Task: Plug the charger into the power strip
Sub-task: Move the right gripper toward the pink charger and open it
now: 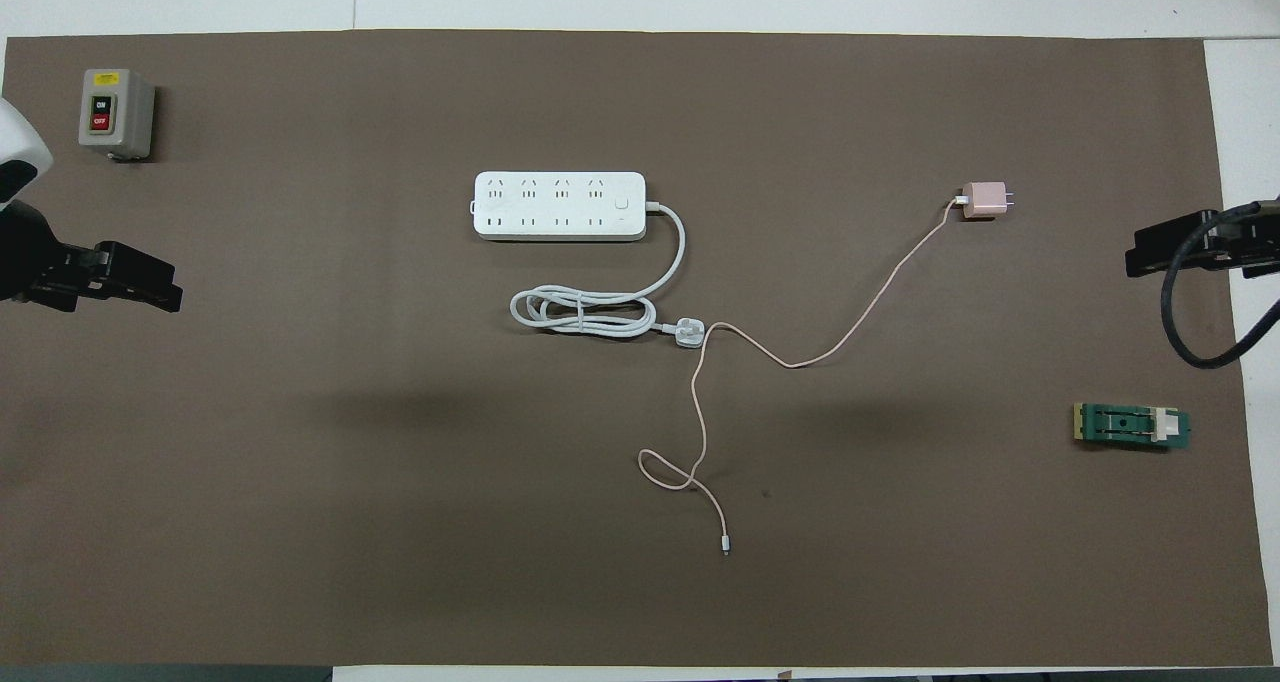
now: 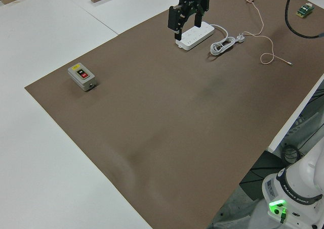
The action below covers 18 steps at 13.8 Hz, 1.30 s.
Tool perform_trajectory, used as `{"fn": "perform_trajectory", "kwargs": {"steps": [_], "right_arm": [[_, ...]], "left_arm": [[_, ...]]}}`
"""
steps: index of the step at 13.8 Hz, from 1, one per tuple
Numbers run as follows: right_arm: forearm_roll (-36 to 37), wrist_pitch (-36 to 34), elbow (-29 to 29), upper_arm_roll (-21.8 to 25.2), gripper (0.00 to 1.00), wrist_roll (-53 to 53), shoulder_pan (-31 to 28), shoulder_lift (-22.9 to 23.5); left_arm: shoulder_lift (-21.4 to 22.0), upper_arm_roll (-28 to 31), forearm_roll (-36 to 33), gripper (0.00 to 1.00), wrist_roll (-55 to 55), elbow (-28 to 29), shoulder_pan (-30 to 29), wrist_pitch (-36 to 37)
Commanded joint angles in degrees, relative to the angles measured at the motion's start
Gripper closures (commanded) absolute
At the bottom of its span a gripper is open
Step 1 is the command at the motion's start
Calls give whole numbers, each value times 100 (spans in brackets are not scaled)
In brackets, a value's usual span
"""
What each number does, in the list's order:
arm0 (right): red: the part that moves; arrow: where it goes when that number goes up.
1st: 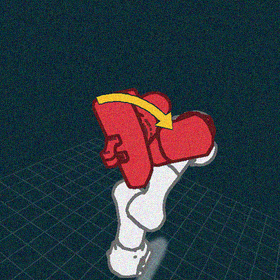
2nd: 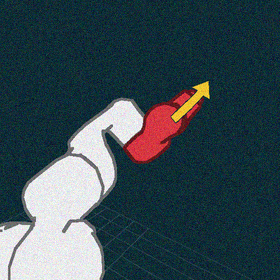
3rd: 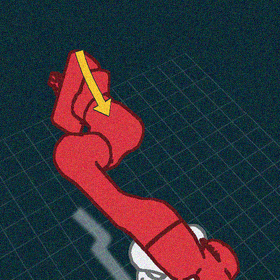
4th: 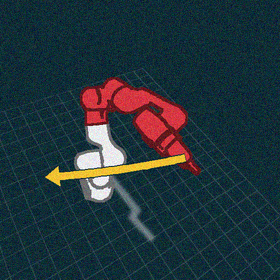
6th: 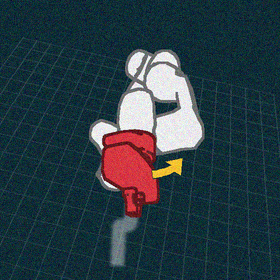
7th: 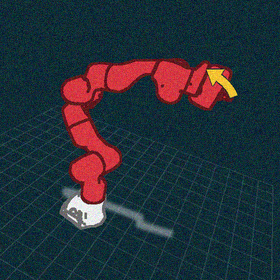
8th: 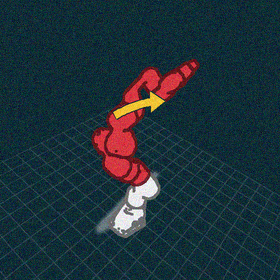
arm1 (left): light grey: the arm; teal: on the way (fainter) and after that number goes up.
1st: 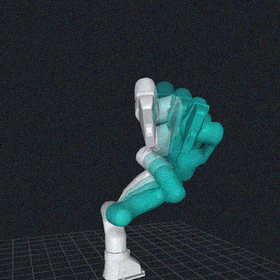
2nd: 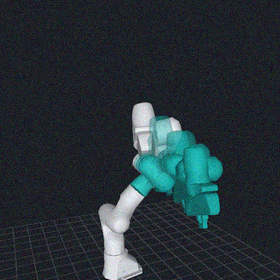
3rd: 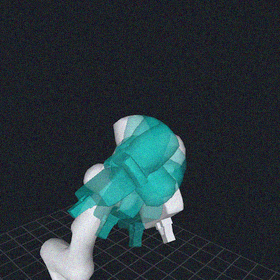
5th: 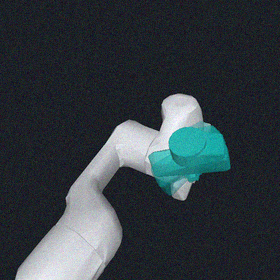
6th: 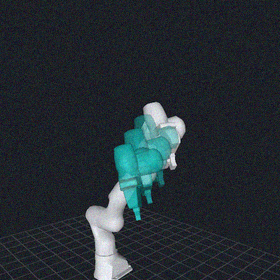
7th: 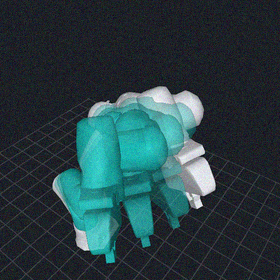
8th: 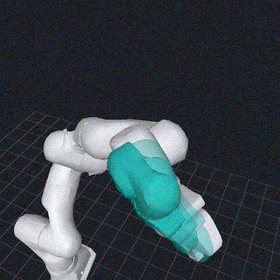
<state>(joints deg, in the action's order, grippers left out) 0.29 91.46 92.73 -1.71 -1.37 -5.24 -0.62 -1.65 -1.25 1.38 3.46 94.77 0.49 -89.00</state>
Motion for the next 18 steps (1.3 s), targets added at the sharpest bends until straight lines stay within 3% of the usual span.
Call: {"fn": "perform_trajectory", "kwargs": {"steps": [1,9,11,15,18], "right_arm": [[-64,21,26,-58,0,-57,-109,-26],[-134,-32,131,-67,0,-4,-117,-114],[-152,144,166,-66,0,485,-301,-44],[-879,223,114,-49,0,1584,-968,658],[-1441,522,52,-23,0,2638,-1145,1238]], "left_arm": [[-82,28,64,0,102,-187,-5,129],[-73,20,56,0,94,-337,74,155],[-64,20,56,0,94,-302,92,94],[-73,-16,82,0,41,-293,232,-135],[59,-24,82,0,32,-3,215,-345]]}}
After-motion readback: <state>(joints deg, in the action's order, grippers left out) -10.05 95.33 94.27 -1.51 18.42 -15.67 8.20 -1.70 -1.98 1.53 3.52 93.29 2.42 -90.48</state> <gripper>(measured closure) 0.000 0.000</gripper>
